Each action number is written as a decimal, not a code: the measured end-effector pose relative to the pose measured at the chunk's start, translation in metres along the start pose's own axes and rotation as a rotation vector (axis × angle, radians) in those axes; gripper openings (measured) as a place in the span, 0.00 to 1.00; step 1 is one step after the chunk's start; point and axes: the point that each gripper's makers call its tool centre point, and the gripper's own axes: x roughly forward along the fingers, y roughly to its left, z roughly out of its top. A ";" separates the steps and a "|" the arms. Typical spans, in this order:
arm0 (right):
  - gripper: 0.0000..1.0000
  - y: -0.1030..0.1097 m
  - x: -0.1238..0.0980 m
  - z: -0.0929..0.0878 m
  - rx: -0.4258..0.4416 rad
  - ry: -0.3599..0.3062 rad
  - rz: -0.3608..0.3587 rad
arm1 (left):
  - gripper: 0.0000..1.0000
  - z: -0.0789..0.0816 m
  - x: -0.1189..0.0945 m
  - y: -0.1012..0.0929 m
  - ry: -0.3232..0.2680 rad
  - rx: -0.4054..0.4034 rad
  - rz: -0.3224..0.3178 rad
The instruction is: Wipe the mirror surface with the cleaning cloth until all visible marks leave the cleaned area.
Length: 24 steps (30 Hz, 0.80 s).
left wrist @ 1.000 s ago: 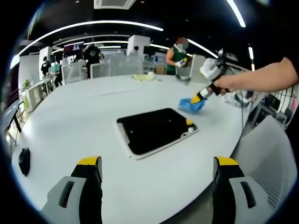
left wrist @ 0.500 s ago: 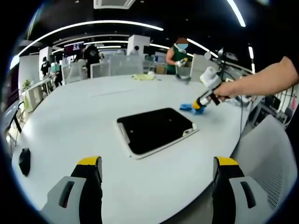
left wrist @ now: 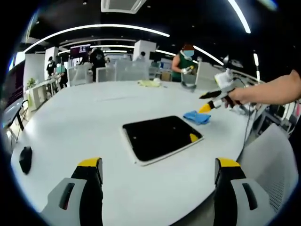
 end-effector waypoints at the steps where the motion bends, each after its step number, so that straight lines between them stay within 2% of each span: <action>1: 0.94 0.001 -0.007 0.001 0.017 -0.029 -0.017 | 1.00 0.000 0.000 0.000 -0.002 0.001 0.002; 5: 1.00 0.006 -0.024 -0.002 0.071 -0.105 -0.056 | 1.00 0.000 0.001 0.000 0.001 -0.018 -0.004; 8: 1.00 0.015 -0.039 -0.011 0.109 -0.128 -0.064 | 1.00 -0.002 0.001 -0.002 0.013 -0.027 -0.018; 11: 1.00 0.024 -0.051 -0.019 0.132 -0.147 -0.055 | 1.00 0.002 0.000 -0.002 -0.012 -0.026 -0.028; 15: 1.00 0.029 -0.071 -0.024 0.146 -0.194 -0.098 | 0.99 0.005 0.000 0.000 -0.026 -0.039 -0.027; 18: 1.00 0.033 -0.081 -0.033 0.157 -0.190 -0.124 | 0.99 0.006 0.001 0.000 -0.028 -0.027 -0.036; 21: 1.00 0.041 -0.089 -0.044 0.188 -0.183 -0.131 | 0.99 0.015 0.000 -0.002 -0.077 -0.067 -0.053; 24: 1.00 0.053 -0.094 -0.050 0.198 -0.171 -0.128 | 0.99 0.015 -0.001 0.002 -0.083 -0.046 -0.040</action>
